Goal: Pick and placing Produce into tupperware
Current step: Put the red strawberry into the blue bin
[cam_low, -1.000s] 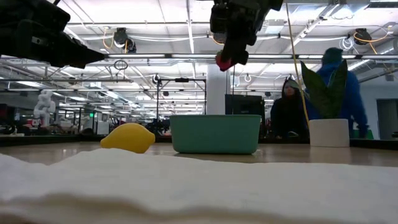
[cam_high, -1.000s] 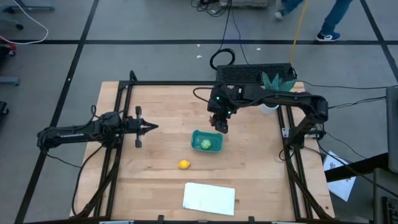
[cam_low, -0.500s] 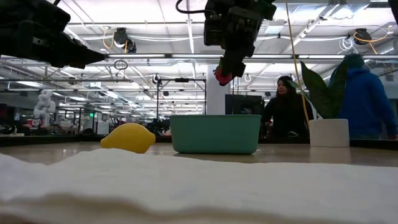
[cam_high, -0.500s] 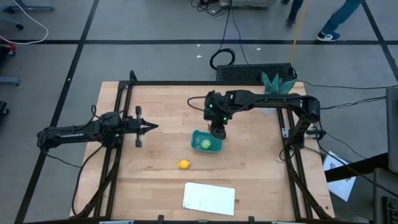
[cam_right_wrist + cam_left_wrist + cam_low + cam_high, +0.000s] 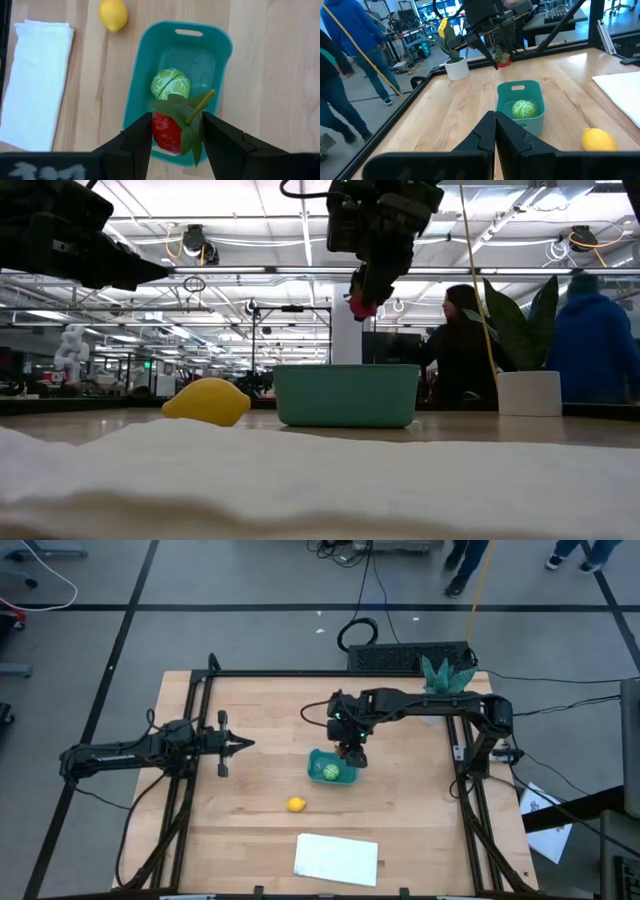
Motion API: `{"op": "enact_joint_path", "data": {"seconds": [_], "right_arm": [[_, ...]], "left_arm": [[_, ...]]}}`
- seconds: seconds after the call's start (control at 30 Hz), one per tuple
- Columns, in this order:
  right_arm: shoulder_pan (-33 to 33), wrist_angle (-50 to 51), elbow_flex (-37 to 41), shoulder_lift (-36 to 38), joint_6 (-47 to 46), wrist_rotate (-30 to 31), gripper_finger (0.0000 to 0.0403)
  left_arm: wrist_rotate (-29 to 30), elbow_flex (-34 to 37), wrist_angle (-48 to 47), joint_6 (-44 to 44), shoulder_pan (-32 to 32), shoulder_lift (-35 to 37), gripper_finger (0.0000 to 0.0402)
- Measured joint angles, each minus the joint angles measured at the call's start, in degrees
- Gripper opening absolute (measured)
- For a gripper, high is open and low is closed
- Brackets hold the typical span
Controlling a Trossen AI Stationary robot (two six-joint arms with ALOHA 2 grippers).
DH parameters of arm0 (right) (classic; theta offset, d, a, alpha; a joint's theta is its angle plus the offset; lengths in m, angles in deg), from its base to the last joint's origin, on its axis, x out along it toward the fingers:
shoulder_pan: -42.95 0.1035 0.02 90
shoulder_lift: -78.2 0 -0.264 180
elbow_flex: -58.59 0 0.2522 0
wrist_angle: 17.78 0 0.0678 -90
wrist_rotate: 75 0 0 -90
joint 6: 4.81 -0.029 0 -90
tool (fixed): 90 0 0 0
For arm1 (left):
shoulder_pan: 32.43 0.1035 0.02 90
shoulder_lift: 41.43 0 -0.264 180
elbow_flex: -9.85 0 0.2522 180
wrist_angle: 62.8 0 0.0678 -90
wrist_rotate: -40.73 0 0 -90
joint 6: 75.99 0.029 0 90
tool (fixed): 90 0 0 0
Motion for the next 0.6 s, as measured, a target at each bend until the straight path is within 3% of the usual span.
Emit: {"op": "enact_joint_path", "data": {"seconds": [0.6], "right_arm": [[-0.02,-0.32,0.09,-8.23,1.96,-1.55,0.0152]], "left_arm": [[0.00,0.00,-0.81,0.00,0.00,0.02,0.0010]]}}
